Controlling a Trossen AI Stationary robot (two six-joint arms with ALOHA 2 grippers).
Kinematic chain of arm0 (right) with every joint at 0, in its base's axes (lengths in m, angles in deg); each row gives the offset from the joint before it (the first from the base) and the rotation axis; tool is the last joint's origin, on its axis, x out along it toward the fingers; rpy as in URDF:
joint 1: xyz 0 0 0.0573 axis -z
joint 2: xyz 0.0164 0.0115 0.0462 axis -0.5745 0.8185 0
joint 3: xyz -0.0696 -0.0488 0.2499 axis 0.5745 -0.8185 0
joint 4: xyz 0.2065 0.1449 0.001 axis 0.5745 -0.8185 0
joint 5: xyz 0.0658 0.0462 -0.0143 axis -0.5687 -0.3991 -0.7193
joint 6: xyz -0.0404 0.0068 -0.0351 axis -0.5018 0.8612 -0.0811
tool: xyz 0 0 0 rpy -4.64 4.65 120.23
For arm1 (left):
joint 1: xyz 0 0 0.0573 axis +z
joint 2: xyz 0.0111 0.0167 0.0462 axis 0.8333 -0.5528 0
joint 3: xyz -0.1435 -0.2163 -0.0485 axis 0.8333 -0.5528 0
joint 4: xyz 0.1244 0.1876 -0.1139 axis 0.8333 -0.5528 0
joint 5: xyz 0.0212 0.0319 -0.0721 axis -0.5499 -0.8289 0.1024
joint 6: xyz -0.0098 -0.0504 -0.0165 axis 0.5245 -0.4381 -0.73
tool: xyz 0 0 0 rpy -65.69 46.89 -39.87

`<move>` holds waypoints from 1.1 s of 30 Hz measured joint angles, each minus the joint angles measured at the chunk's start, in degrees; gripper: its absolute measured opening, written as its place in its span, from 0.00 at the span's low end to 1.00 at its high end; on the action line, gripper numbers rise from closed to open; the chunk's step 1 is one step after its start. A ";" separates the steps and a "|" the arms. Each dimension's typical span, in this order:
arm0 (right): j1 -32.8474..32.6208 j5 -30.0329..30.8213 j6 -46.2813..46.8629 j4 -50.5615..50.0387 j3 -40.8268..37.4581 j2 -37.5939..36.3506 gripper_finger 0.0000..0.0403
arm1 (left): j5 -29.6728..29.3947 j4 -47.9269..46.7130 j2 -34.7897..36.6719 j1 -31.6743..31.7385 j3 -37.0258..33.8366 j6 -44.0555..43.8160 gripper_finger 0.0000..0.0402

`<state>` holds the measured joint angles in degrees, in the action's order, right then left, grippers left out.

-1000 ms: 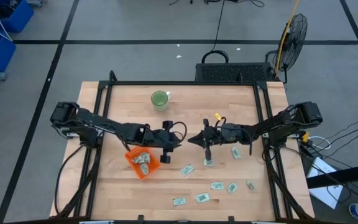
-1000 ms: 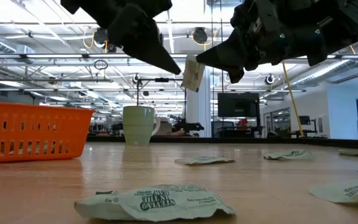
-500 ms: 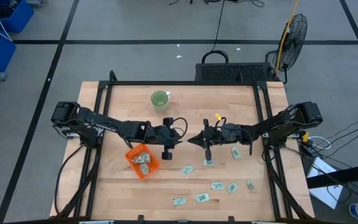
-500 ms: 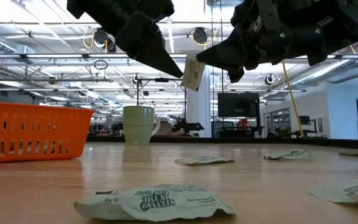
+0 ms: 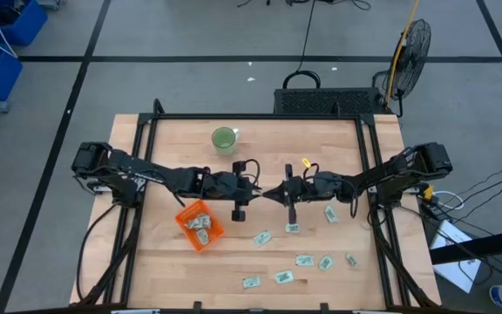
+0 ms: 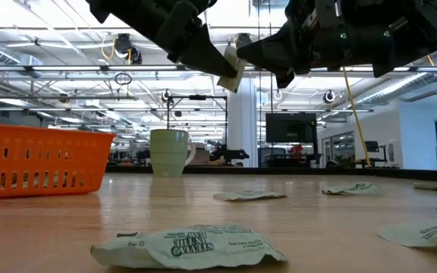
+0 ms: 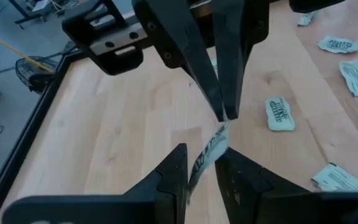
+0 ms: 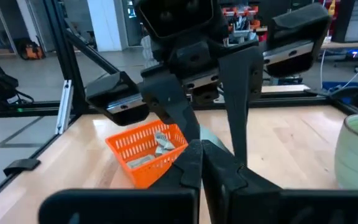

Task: Pick and place Stevia / Truvia into bins
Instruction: Put the stevia packet into the orange basket

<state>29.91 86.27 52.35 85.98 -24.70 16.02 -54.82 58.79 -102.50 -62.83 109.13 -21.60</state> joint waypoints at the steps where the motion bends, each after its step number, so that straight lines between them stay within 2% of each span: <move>1: 0.00 0.02 -0.17 0.05 0.00 0.00 0.00 | -0.02 -0.14 0.00 0.00 0.00 -0.58 0.22; 4: 0.33 0.05 -0.15 0.20 0.00 0.00 0.00 | -0.20 -0.20 0.00 0.00 0.00 -1.14 0.19; 9: 1.59 0.15 -0.14 -0.17 0.00 0.00 0.03 | -0.09 -0.27 0.00 0.00 0.00 -1.43 0.03; 14: 2.51 0.16 -0.21 -3.03 0.00 0.00 0.10 | -0.86 -2.27 0.00 -0.59 0.00 -4.44 0.01; 19: 2.51 0.21 -2.59 -6.01 0.00 0.00 0.18 | -6.99 -12.13 2.78 -3.54 0.49 -9.53 0.01; 21: 2.51 0.18 -3.56 -6.45 0.00 0.00 0.20 | -10.35 -19.48 5.49 -5.66 0.59 -14.42 0.01; 23: 2.51 0.15 -4.15 -7.08 0.04 0.00 0.23 | -10.95 -25.74 8.03 -7.89 0.58 -20.72 0.01; 26: 2.51 0.07 -5.26 -8.37 0.02 0.00 0.25 | -9.39 -38.37 12.04 -11.59 0.59 -35.13 0.01; 31: 2.52 -0.04 -4.67 -12.10 0.02 -0.02 0.26 | -6.53 -55.42 12.75 -17.76 0.38 -59.79 0.01; 33: 2.54 -0.04 -5.10 -12.44 0.02 -0.02 0.26 | -4.16 -55.57 11.47 -19.20 -0.34 -63.67 0.02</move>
<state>32.45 86.24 47.25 73.55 -24.68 16.00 -58.98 3.21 -91.03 -82.03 108.79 -85.27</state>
